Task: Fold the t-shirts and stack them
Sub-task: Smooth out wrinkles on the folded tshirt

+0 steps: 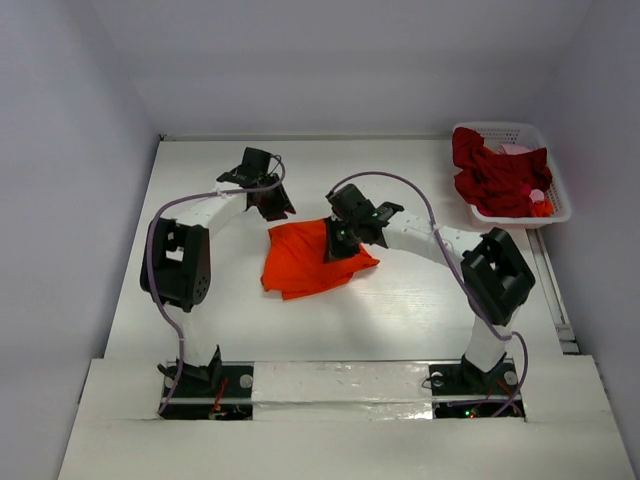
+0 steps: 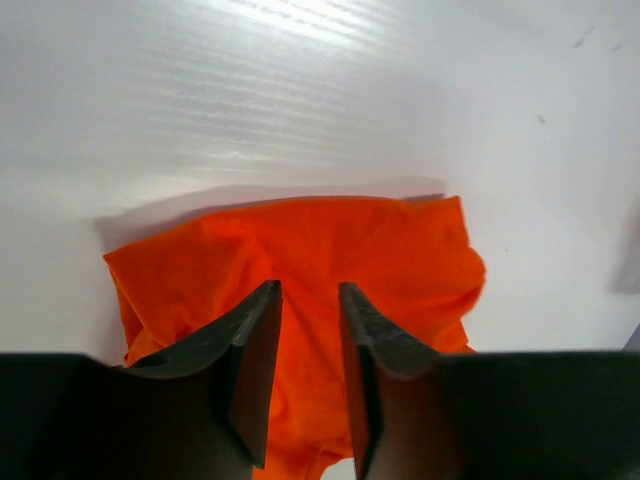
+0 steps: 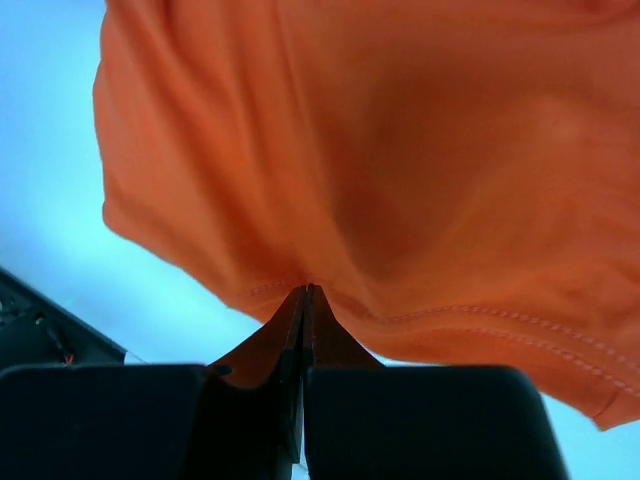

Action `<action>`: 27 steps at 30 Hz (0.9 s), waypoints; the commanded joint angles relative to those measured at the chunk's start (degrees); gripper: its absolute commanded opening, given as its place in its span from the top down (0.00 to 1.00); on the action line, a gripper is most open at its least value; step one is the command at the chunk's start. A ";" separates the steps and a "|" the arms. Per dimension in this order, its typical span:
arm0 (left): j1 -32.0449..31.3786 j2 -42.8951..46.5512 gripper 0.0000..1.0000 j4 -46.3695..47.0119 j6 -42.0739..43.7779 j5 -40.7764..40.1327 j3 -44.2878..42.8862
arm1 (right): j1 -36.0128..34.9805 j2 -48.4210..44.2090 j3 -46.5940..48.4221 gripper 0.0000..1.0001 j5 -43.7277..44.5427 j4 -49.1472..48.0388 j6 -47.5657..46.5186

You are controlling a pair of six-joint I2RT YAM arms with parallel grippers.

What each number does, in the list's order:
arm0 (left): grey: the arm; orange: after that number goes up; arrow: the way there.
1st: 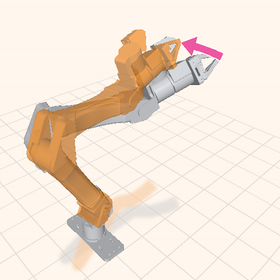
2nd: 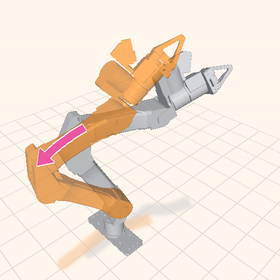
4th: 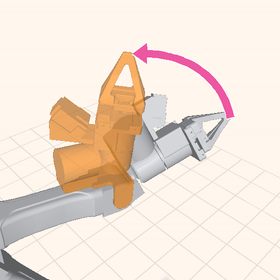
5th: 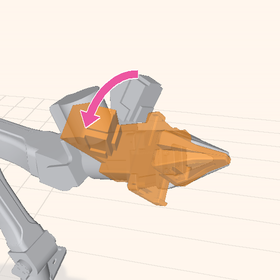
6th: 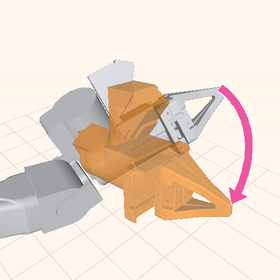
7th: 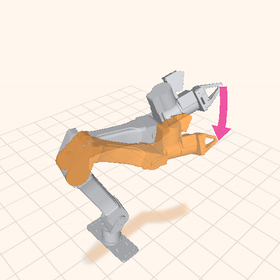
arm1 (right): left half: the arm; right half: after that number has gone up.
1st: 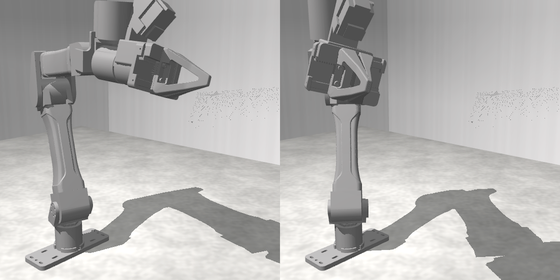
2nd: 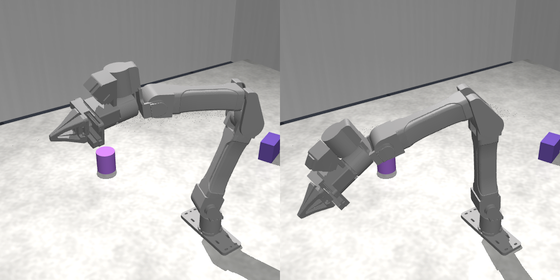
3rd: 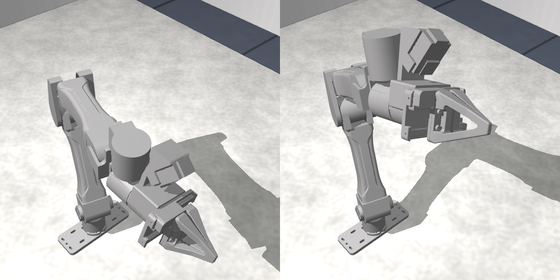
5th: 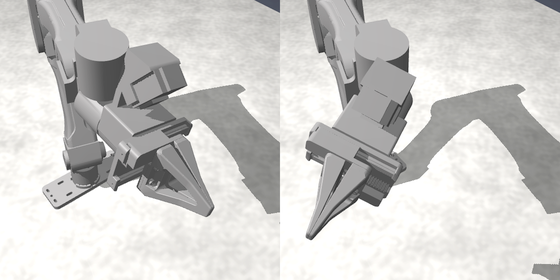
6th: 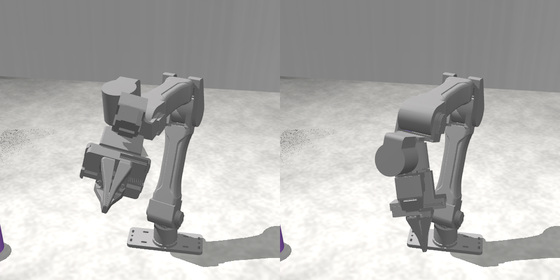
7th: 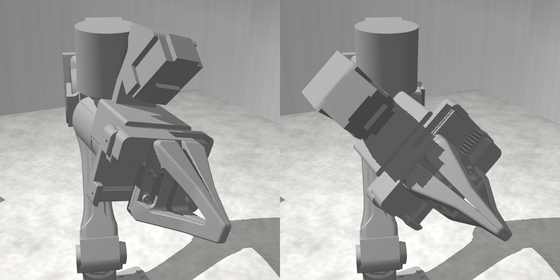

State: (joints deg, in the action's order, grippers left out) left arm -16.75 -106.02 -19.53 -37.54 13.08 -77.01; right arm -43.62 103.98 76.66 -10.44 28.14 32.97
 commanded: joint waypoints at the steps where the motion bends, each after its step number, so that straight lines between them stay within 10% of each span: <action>1: 0.32 5.29 0.70 -2.79 0.89 -0.60 -3.58 | 1.16 0.51 3.67 1.00 0.94 0.07 -2.12; 27: 0.85 10.83 0.79 3.79 0.54 -0.86 16.28 | 8.28 15.11 17.99 1.00 -0.64 2.36 -6.87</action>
State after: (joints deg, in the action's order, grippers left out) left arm -16.12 -94.35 -17.52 -36.93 12.82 -61.36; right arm -34.96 118.65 92.18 -10.50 30.52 27.16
